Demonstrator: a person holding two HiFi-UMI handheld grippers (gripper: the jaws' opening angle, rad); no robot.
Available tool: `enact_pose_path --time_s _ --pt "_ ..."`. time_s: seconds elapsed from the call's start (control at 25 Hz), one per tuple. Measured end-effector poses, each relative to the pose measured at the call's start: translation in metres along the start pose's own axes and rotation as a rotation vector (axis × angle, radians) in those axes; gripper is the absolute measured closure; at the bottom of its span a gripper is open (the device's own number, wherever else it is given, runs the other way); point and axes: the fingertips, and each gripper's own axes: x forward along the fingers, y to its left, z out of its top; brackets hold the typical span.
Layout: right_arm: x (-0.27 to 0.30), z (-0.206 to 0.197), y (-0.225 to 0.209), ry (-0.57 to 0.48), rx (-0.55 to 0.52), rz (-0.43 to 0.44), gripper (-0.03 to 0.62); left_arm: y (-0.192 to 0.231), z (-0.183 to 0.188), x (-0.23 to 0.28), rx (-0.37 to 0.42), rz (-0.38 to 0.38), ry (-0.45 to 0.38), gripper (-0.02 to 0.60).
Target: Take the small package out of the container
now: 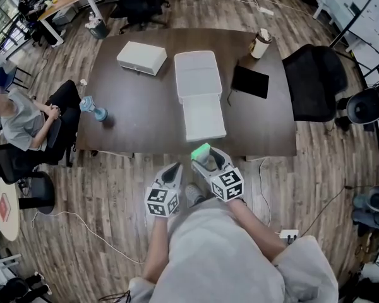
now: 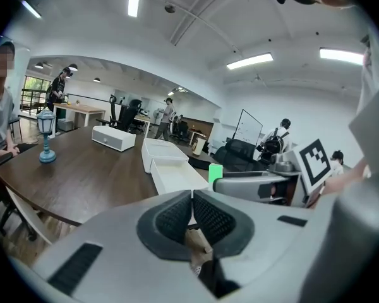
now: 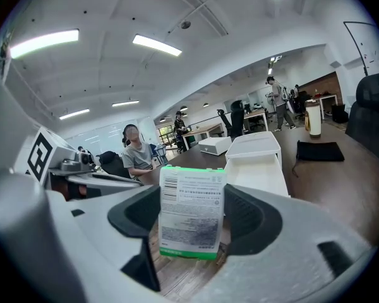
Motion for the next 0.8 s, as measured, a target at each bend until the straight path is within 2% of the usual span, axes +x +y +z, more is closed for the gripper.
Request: enact_pose_path --time_s 0.28,0.6,0.8 --pt "-0.002 0.008 -0.007 -0.016 0.007 -0.017 0.281 0.004 0.003 -0.006 -0.002 0.019 -0.005 0.574" --pt "0.003 0.007 0.001 -0.011 0.009 0.005 0.281 0.013 0.007 -0.016 -0.016 0.051 -0.021 0.574" --pt "0.005 0.002 0.006 0.007 0.009 0.018 0.281 0.011 0.005 -0.015 -0.019 0.046 -0.014 0.574"
